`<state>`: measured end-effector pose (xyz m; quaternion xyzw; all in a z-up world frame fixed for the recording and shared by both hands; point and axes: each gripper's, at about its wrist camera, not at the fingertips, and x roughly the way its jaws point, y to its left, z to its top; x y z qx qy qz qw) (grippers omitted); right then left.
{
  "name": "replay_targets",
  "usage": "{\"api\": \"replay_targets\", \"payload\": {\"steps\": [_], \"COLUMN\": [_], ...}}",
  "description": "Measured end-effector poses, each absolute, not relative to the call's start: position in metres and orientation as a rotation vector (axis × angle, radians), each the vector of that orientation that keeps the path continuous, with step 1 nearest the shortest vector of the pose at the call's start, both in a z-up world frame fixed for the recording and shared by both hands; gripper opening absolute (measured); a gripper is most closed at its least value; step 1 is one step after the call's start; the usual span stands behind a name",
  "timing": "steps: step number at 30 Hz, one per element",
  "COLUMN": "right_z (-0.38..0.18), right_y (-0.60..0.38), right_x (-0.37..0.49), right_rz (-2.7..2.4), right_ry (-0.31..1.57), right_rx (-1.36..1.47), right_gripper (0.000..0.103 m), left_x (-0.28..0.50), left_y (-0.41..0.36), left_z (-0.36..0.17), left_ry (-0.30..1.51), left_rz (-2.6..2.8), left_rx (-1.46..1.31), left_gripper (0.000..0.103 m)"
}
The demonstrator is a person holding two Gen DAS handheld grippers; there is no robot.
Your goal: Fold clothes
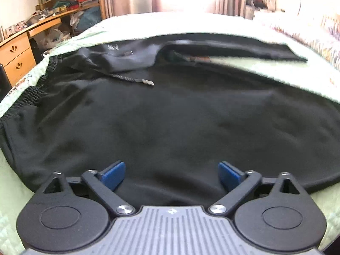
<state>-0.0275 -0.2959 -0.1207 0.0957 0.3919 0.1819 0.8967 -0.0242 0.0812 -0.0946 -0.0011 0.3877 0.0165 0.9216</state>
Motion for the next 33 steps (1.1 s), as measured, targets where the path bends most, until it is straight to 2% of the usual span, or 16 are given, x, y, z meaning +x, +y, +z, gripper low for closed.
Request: {"api": "replay_targets", "payload": {"steps": [4, 6, 8, 14, 21, 26, 33], "right_z": [-0.106, -0.099, -0.097, -0.121, -0.098, -0.095, -0.115], "right_y": [-0.272, -0.261, -0.246, -0.227, -0.214, -0.197, -0.198], "right_x": [-0.020, -0.016, -0.011, 0.005, 0.004, 0.010, 0.016], "right_rz": [0.448, 0.484, 0.518, 0.511, 0.508, 0.549, 0.529], "right_ry": [0.792, 0.782, 0.780, 0.840, 0.829, 0.814, 0.854], "right_rx": [0.210, 0.216, 0.209, 0.229, 0.210, 0.197, 0.218], "right_gripper": [0.033, 0.039, 0.051, 0.052, 0.052, 0.053, 0.056], "left_x": [-0.026, -0.021, -0.018, -0.022, -0.021, -0.018, -0.014], "left_y": [0.112, 0.130, 0.147, 0.149, 0.185, 0.215, 0.232], "left_z": [-0.084, -0.086, -0.095, -0.101, -0.086, -0.082, -0.101], "left_ry": [0.720, 0.723, 0.754, 0.761, 0.680, 0.646, 0.714], "left_rz": [0.085, 0.141, 0.206, 0.207, 0.214, 0.299, 0.325], "left_rx": [-0.117, -0.157, -0.185, -0.076, -0.271, -0.304, -0.271], "left_gripper": [0.094, 0.094, 0.093, 0.094, 0.094, 0.095, 0.094]}}
